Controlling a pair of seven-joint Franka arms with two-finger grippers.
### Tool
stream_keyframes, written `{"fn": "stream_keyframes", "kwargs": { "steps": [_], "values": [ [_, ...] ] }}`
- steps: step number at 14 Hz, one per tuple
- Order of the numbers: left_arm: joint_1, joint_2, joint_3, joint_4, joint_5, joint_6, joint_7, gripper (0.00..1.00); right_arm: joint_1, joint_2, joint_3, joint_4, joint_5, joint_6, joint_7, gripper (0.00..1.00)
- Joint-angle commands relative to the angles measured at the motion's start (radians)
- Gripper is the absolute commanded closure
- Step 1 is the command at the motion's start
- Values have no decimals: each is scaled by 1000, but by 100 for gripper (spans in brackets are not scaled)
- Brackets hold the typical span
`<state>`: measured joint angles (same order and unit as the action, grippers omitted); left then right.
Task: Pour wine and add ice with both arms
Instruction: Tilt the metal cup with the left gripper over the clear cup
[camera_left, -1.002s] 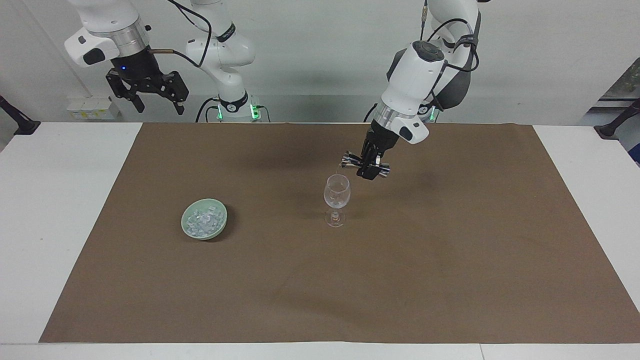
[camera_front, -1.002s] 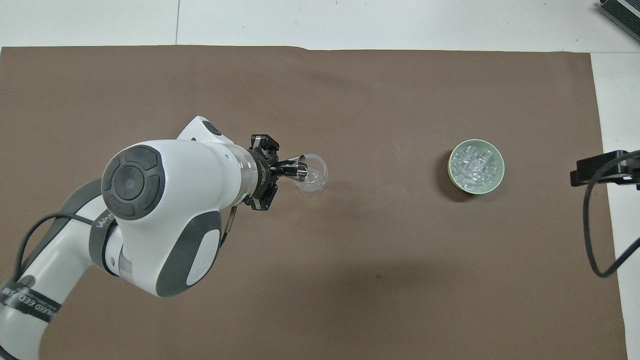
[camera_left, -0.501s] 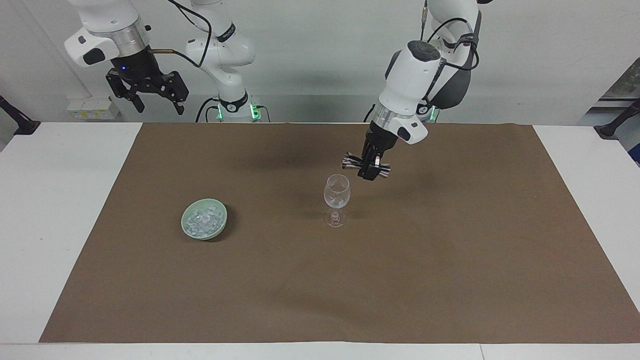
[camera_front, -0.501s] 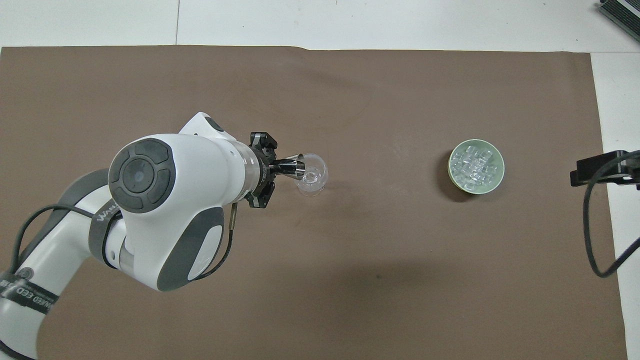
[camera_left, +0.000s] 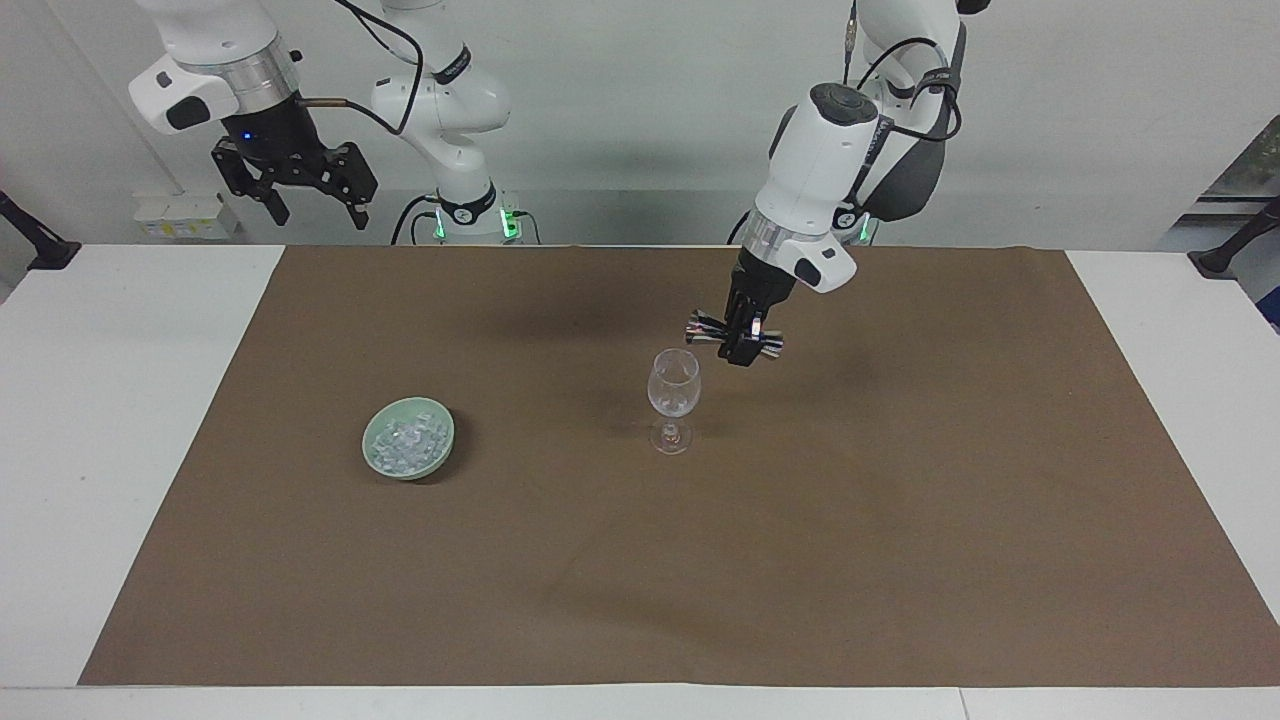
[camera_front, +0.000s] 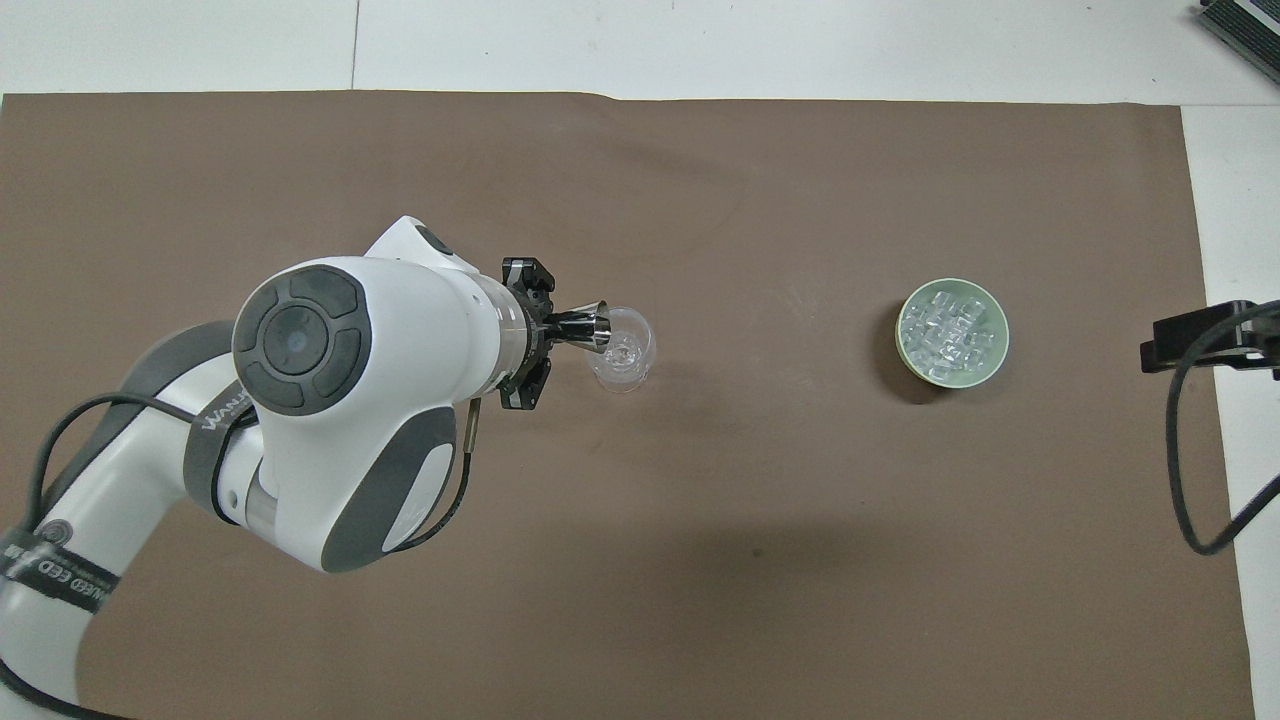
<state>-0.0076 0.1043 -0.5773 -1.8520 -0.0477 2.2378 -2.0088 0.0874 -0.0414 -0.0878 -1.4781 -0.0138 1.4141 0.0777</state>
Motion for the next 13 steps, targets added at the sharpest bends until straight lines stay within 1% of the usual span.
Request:
{"fn": "stream_keyframes", "kwargs": {
  "steps": [1, 9, 13],
  "values": [
    [-21, 20, -9, 28, 69, -29, -77, 100, -3, 2, 0, 10, 2, -14, 16, 0],
    [-29, 26, -18, 28, 149, -53, -116, 100, -3, 2, 0, 10, 2, -14, 16, 0],
    [-29, 26, -22, 30, 150, -53, -120, 100, -3, 2, 0, 10, 2, -14, 16, 0]
  ]
}}
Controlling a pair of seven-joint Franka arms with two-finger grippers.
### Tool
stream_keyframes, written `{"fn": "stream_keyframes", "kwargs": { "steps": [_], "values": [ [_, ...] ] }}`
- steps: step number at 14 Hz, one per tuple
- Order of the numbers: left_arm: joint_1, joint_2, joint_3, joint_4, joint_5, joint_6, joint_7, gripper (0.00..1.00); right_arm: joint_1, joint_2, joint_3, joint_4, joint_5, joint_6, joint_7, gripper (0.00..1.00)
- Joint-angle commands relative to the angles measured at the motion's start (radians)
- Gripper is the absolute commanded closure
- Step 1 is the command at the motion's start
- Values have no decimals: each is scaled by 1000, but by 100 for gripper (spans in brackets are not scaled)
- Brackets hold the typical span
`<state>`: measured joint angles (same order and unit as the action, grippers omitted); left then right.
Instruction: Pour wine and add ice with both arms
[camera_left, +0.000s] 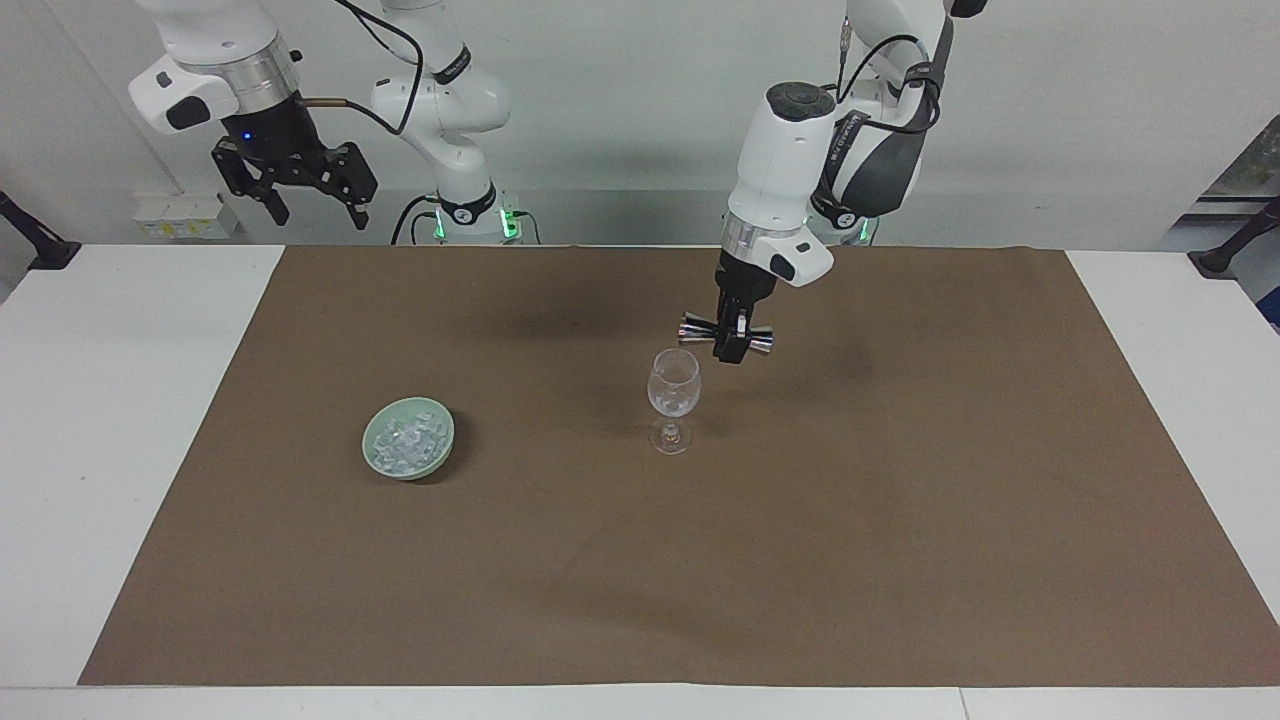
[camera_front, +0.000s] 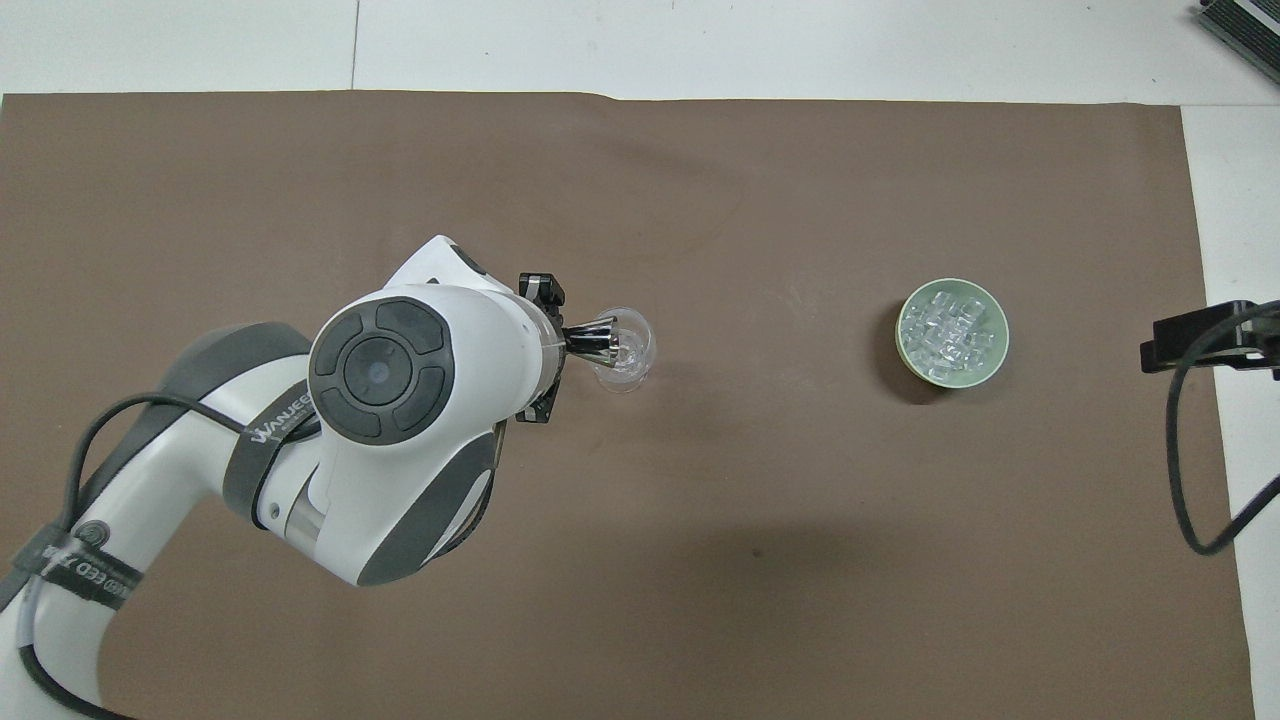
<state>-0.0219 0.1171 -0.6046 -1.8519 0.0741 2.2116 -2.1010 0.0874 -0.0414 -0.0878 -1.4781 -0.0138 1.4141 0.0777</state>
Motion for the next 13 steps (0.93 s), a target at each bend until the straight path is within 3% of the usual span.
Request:
{"fn": "stream_keyframes", "kwargs": {
  "steps": [1, 13],
  "values": [
    [-15, 13, 5, 30, 29, -27, -28, 100, -3, 2, 0, 10, 2, -14, 16, 0],
    [-15, 13, 5, 30, 29, -27, -39, 100, -3, 2, 0, 10, 2, -14, 16, 0]
  ]
}}
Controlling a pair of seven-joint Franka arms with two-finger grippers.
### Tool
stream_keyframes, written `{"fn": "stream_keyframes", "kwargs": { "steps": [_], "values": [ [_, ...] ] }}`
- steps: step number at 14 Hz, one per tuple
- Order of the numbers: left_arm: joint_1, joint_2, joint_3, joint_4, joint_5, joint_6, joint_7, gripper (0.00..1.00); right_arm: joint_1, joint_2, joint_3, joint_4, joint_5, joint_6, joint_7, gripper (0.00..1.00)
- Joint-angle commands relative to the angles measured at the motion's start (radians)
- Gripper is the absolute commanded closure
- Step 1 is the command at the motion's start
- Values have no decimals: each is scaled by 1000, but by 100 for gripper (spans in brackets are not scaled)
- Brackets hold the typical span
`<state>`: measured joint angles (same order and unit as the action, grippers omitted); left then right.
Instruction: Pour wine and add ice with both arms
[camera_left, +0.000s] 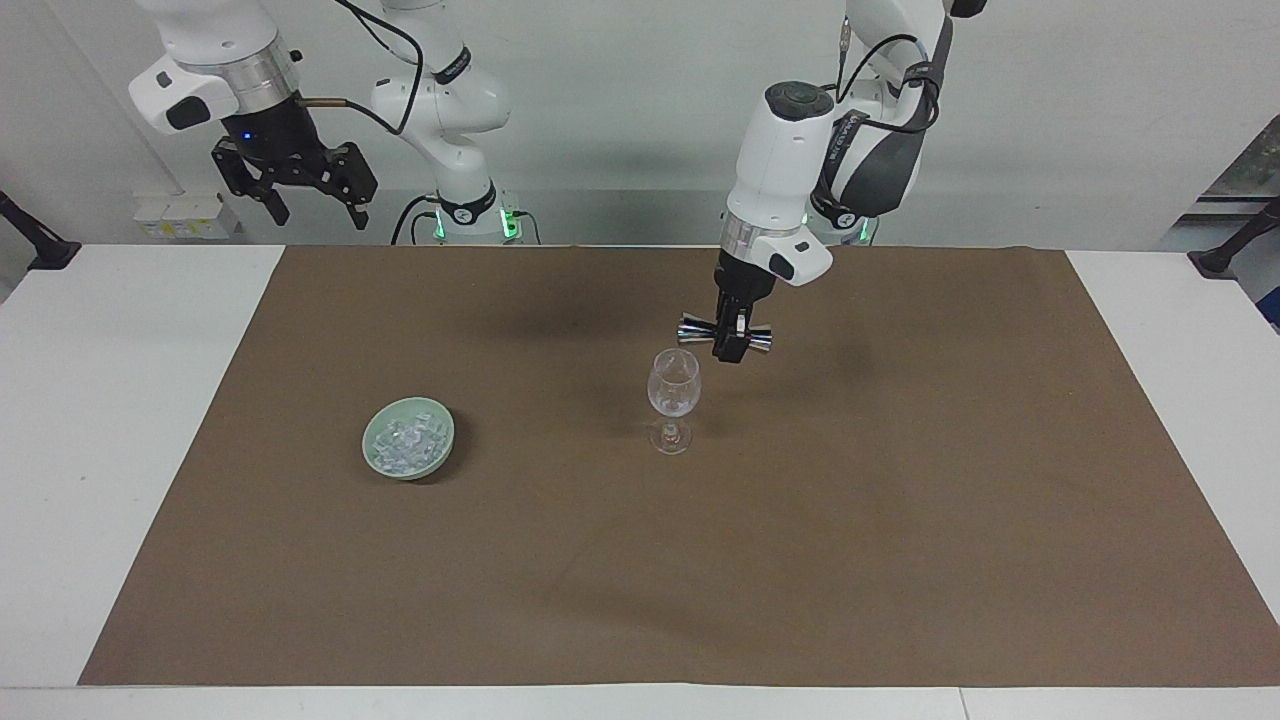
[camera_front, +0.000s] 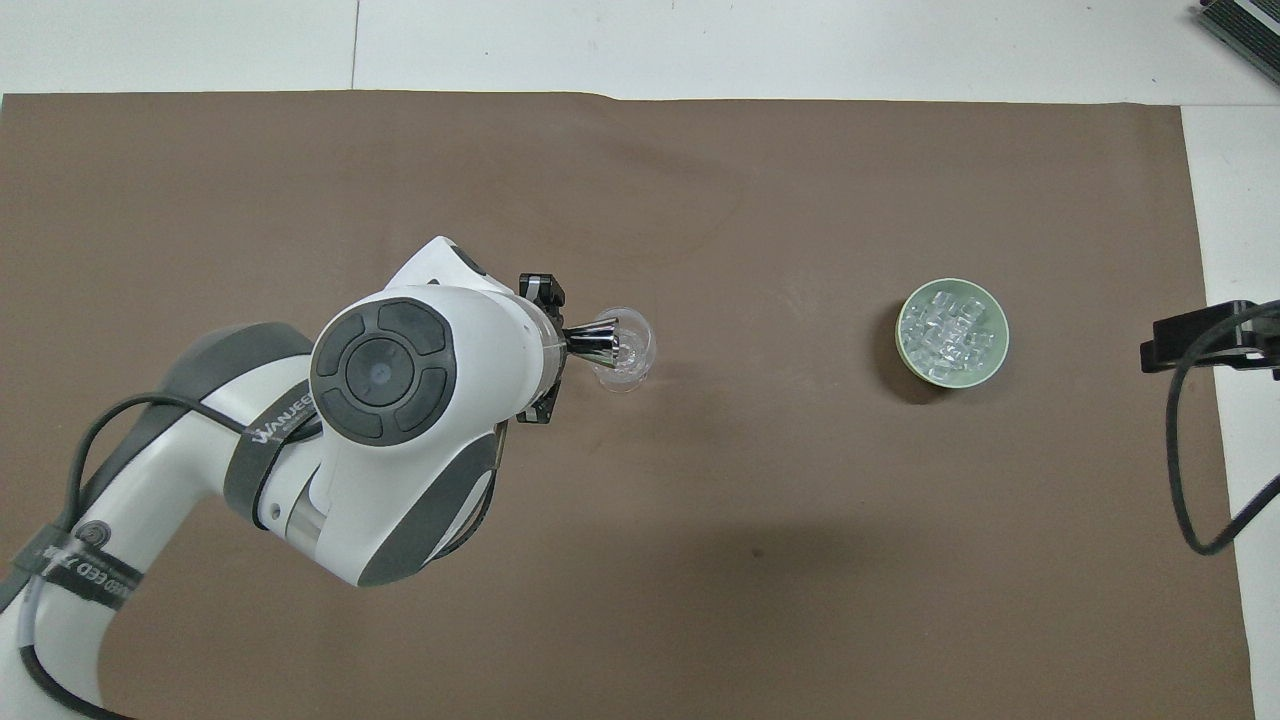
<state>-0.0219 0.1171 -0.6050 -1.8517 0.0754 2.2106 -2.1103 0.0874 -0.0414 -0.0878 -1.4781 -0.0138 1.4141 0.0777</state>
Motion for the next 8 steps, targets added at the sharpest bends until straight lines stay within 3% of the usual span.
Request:
{"fn": "stream_keyframes", "kwargs": {
  "steps": [1, 4, 8],
  "values": [
    [-15, 15, 4, 29, 27, -26, -28, 100, -3, 2, 0, 10, 2, -14, 16, 0],
    [-10, 22, 1, 28, 6, -25, -7, 100, -5, 2, 0, 10, 2, -14, 16, 0],
    [3, 21, 5, 55, -112, -26, 70, 100, -11, 0, 0, 13, 2, -14, 16, 0]
  ]
}}
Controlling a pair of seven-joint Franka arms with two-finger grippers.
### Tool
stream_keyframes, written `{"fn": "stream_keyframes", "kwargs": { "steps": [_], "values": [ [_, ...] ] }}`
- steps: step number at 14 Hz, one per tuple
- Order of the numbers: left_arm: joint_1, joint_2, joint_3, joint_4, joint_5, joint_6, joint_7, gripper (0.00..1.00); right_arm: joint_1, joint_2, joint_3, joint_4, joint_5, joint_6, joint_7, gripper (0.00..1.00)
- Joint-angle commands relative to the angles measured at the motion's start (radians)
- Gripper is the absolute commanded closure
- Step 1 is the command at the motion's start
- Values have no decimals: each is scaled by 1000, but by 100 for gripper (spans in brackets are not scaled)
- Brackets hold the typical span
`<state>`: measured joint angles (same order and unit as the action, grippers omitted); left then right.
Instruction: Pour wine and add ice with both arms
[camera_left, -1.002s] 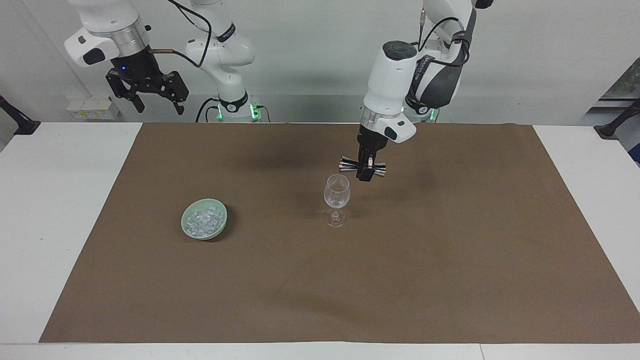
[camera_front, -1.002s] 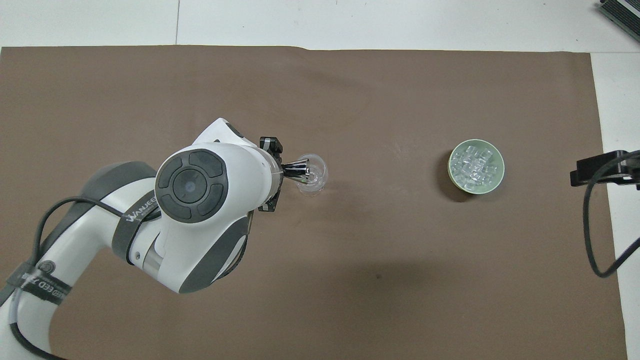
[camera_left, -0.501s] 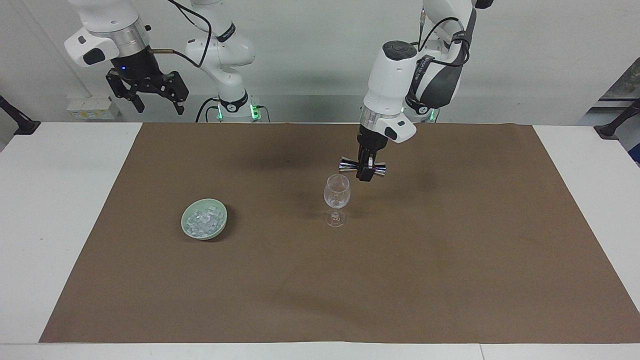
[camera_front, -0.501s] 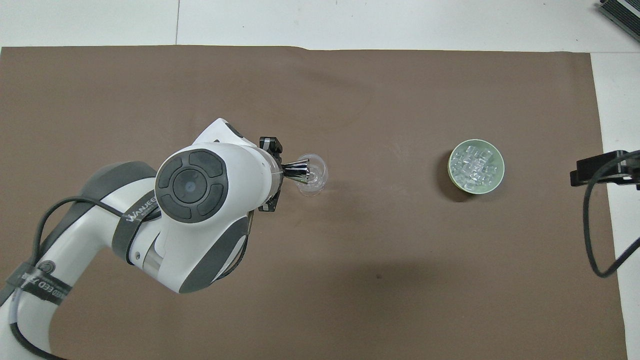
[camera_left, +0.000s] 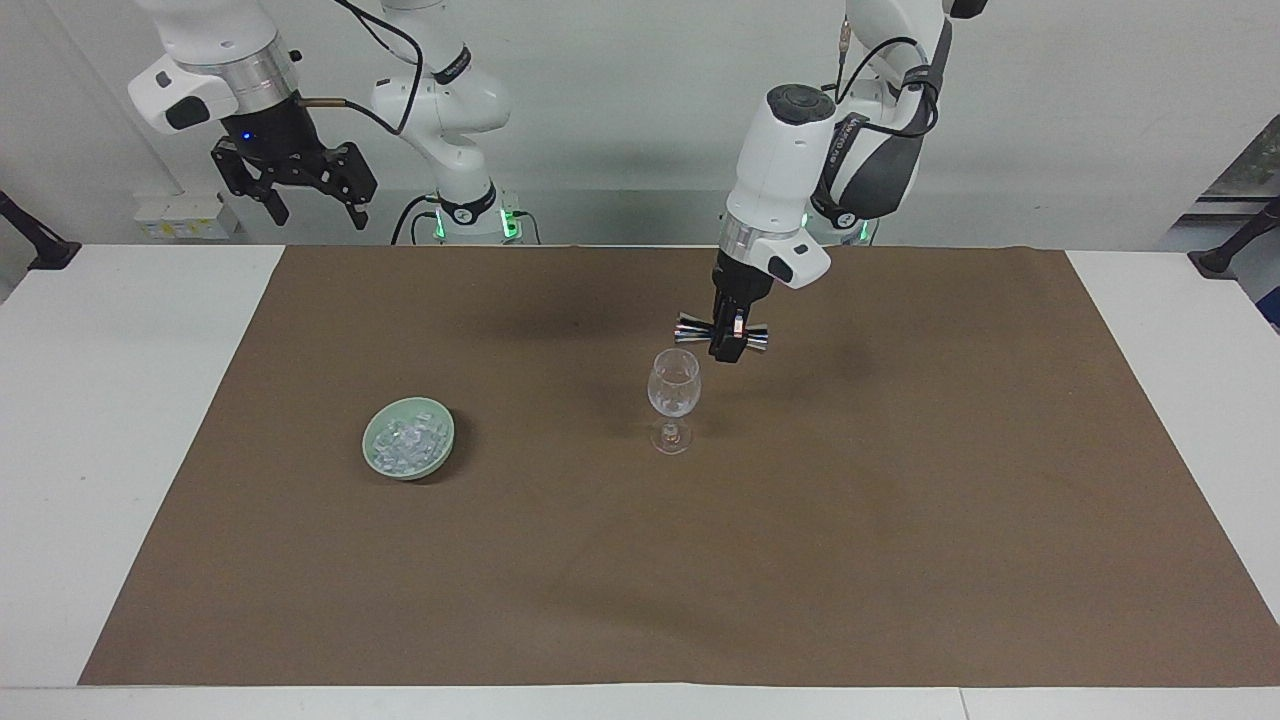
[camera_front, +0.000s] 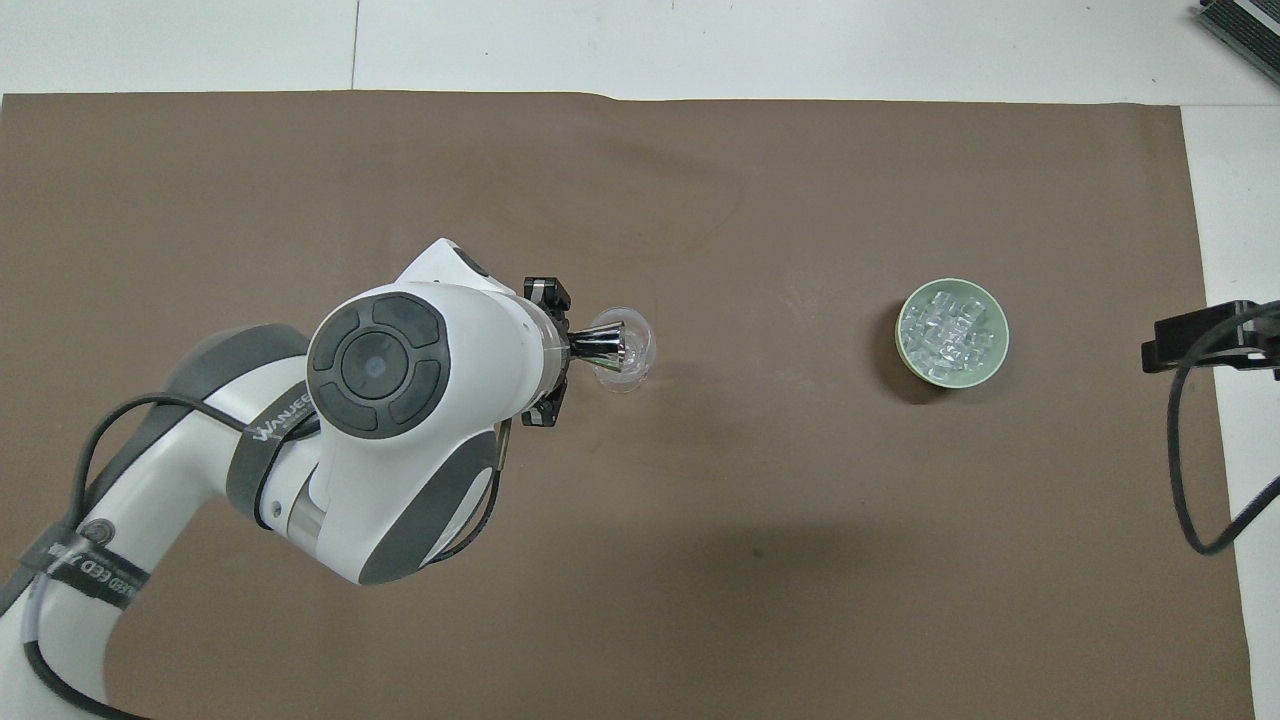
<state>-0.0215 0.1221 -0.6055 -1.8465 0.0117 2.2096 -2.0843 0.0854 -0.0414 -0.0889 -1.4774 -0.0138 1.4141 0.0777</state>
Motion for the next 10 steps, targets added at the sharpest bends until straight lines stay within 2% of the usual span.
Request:
{"fn": "stream_keyframes", "kwargs": {
  "steps": [1, 4, 7, 10],
  "values": [
    [8, 16, 10, 56, -68, -33, 58, 100, -9, 0, 0, 12, 2, -14, 16, 0],
    [32, 16, 26, 62, -184, -36, 162, 100, -9, -3, 0, 14, 2, -14, 16, 0],
    [37, 8, 117, 84, -387, -79, 352, 100, -9, -8, 0, 14, 2, -14, 16, 0],
    [43, 8, 196, 85, -552, -113, 447, 100, -10, -8, -2, 12, 2, -14, 16, 0]
  ]
}}
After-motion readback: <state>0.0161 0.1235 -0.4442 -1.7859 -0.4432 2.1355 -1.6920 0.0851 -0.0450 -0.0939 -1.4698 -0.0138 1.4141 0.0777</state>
